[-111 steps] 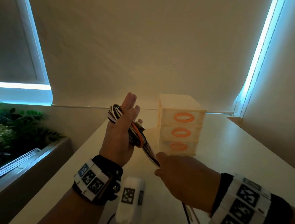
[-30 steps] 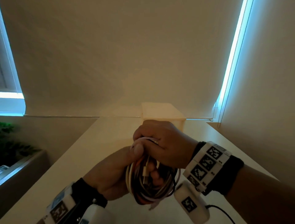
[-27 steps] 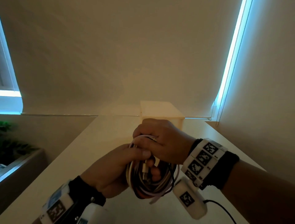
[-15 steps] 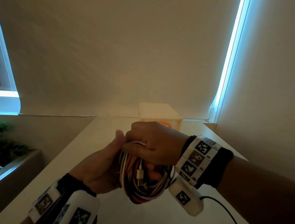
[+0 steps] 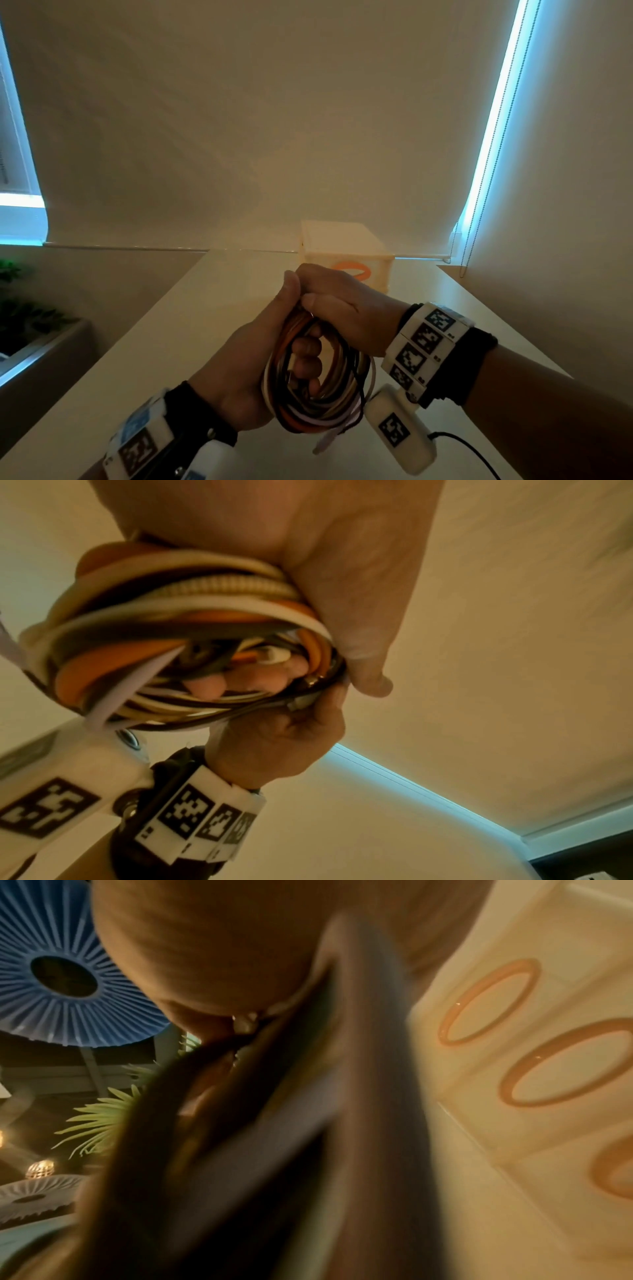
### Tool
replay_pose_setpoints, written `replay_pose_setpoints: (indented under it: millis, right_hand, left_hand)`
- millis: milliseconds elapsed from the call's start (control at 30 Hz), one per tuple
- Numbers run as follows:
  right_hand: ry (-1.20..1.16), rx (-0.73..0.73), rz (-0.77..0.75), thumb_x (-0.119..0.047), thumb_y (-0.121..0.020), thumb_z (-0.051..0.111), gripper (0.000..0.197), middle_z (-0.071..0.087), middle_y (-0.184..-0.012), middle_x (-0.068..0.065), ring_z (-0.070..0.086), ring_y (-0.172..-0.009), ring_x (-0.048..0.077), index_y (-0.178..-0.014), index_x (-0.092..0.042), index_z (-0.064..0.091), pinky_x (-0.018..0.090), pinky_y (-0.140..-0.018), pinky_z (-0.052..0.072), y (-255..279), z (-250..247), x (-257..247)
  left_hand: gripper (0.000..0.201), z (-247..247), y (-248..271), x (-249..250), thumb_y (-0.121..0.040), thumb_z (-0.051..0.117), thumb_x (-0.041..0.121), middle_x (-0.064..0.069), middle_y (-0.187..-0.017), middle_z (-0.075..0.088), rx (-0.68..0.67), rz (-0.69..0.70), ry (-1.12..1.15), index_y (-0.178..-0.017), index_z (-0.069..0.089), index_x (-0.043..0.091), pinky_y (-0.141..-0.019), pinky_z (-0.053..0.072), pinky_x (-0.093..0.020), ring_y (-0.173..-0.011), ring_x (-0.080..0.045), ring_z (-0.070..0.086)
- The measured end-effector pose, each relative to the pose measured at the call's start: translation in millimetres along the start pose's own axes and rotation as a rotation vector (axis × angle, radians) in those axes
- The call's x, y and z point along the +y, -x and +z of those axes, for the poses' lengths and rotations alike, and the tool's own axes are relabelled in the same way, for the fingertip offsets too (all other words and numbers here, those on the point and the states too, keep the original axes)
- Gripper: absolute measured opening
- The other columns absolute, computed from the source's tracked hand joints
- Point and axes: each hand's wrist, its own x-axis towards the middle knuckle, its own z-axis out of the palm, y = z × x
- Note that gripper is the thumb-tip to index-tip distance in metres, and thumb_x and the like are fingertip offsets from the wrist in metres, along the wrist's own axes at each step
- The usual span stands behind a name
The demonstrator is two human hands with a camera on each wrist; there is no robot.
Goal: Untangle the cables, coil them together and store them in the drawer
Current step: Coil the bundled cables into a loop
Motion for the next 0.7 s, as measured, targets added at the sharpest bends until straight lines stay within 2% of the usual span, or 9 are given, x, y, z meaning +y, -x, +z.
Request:
replay_pose_setpoints:
  millis: [100,200,267,333,433,500,567,633,700]
  right_hand:
    - [0.004,0.026,0.016,-0.03,-0.097,0.039,0.018,0.061,-0.087,-0.001,0.061,-0.076,0.012,-0.097,-0.023,0.056,0.036,-0.07,0.054,2.2,0.0,2.5]
    - [-0.049,0.048,0.139,-0.038,-0.096,0.058,0.026,0.068,-0.099,-0.003,0.068,-0.088,0.014,-0.119,-0.028,0.054,0.041,-0.081,0.058,4.8,0.5,14.6]
    - [-0.075,0.011,0.207,-0.033,-0.09,0.07,0.046,0.068,-0.11,-0.006,0.068,-0.099,0.009,-0.13,-0.03,0.049,0.041,-0.09,0.057,8.9,0.3,21.1]
    - [-0.048,-0.038,0.196,-0.026,-0.088,0.074,0.058,0.065,-0.118,-0.006,0.066,-0.105,0.009,-0.137,-0.028,0.044,0.04,-0.092,0.057,14.6,-2.0,22.1]
    - [0.074,-0.103,0.236,-0.015,-0.093,0.065,0.053,0.063,-0.12,0.001,0.066,-0.106,0.017,-0.14,-0.023,0.042,0.044,-0.085,0.058,20.4,-9.5,20.8]
    - [-0.104,-0.153,0.371,-0.017,-0.099,0.056,0.037,0.066,-0.116,0.009,0.072,-0.091,0.024,-0.135,-0.019,0.046,0.04,-0.064,0.061,21.6,-17.8,16.9]
    - [-0.206,-0.096,0.433,-0.019,-0.103,0.05,0.022,0.071,-0.103,0.013,0.069,-0.059,0.019,-0.124,-0.012,0.054,0.028,-0.045,0.051,20.4,-25.4,15.0]
    - [-0.231,-0.015,0.444,-0.019,-0.104,0.048,0.018,0.067,-0.078,0.011,0.048,-0.041,0.011,-0.107,-0.006,0.06,0.021,-0.038,0.037,19.9,-29.7,18.7]
    - [-0.406,0.038,0.476,-0.021,-0.104,0.048,0.019,0.049,-0.058,0.003,0.036,-0.041,0.01,-0.096,-0.007,0.059,0.02,-0.04,0.031,21.1,-27.5,26.3]
  left_hand:
    - [0.066,0.7,-1.5,1.1,-0.079,0.055,0.076,0.002,-0.059,0.036,0.01,0.007,0.004,-0.075,0.059,0.011,-0.05,0.044,-0.028,-0.045,-0.012,0.04]
    - [0.053,-0.8,-1.5,5.1,-0.084,0.059,0.067,0.003,-0.058,0.037,0.022,0.022,0.041,-0.078,0.063,0.015,-0.05,0.044,-0.028,-0.044,-0.011,0.042]
    - [0.05,-3.1,-1.3,7.6,-0.084,0.062,0.063,0.003,-0.058,0.036,0.025,0.03,0.054,-0.084,0.066,0.013,-0.049,0.046,-0.027,-0.043,-0.011,0.043]
    - [0.05,-5.4,-1.8,10.0,-0.082,0.063,0.061,0.003,-0.055,0.035,0.036,0.026,0.055,-0.081,0.063,0.011,-0.049,0.046,-0.027,-0.042,-0.011,0.042]
    - [0.049,-13.0,-3.0,13.6,-0.08,0.067,0.061,0.005,-0.054,0.035,0.063,0.028,0.059,-0.072,0.056,0.014,-0.051,0.043,-0.027,-0.042,-0.012,0.04]
    - [0.051,-20.4,-3.9,15.7,-0.082,0.07,0.063,0.006,-0.055,0.037,0.065,0.027,0.074,-0.073,0.055,0.015,-0.053,0.042,-0.028,-0.043,-0.012,0.041]
    - [0.05,-26.2,-4.6,16.6,-0.083,0.07,0.063,0.007,-0.055,0.038,0.046,0.016,0.095,-0.075,0.055,0.016,-0.054,0.043,-0.029,-0.043,-0.011,0.042]
    - [0.05,-28.3,-4.4,17.1,-0.082,0.071,0.063,0.007,-0.055,0.037,-0.002,0.002,0.127,-0.076,0.056,0.015,-0.055,0.044,-0.03,-0.043,-0.011,0.043]
    - [0.049,-27.3,-4.3,17.7,-0.078,0.074,0.061,0.007,-0.055,0.038,-0.055,-0.009,0.158,-0.078,0.058,0.014,-0.056,0.046,-0.03,-0.043,-0.011,0.045]
